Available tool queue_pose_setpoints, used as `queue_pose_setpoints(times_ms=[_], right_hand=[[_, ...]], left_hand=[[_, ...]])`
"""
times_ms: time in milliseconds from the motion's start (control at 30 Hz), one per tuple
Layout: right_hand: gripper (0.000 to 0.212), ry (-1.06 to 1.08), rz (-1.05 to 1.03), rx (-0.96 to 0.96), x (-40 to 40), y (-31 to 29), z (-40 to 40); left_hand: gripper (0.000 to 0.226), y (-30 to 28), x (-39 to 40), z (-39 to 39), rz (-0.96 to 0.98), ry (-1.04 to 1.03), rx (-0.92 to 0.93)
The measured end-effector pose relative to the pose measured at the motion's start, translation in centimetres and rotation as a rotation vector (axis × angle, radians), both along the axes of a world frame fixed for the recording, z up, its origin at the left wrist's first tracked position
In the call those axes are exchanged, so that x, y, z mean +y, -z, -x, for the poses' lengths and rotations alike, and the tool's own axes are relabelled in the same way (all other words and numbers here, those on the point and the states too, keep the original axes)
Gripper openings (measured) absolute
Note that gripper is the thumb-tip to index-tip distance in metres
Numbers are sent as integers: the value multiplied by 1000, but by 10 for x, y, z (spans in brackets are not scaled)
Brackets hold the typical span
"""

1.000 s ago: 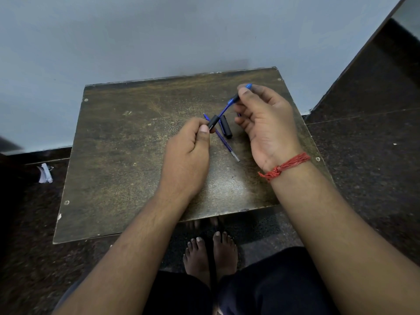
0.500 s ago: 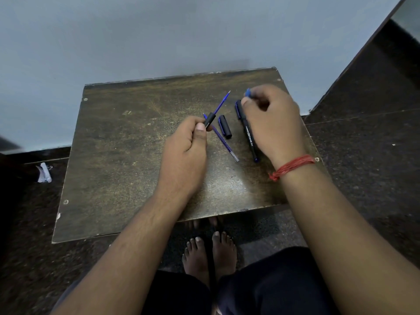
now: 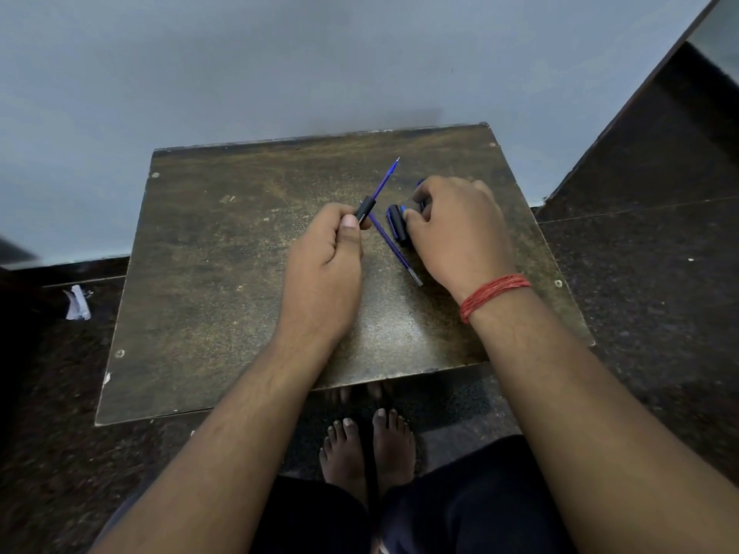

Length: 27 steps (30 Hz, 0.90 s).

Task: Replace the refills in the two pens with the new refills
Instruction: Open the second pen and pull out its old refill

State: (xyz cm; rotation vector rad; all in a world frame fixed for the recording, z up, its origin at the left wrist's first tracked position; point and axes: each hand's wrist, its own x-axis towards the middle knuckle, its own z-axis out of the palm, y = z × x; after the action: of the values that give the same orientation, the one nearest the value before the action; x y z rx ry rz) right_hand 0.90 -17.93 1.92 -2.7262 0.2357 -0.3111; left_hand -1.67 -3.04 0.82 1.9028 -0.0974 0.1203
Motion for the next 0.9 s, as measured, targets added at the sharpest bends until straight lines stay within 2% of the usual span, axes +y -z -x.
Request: queue_pose_setpoints(times_ms=[167,267,367,433,633,900], right_hand=[[12,13,-137,-59,-2,-5,2],[14,18,-471,-113,-3,-9,3],[23,-26,-861,-65,4,-10,7],[21,-59,-1061,-27,11,-9,9],[20,-61,-1224,69,20,-9,9],[19,159,-1536,-90,-2,-6,1]], left_hand=[[25,0,1,-1,8,-9,-1],[25,0,2,-1,-22,-7,-11],[24,1,1,-2,-56,14,-30],[26,2,1,-1,-74,33,-42],[27,4,1,-2,-76,42,-53],[30,7,0,-2,-126,77,-65]])
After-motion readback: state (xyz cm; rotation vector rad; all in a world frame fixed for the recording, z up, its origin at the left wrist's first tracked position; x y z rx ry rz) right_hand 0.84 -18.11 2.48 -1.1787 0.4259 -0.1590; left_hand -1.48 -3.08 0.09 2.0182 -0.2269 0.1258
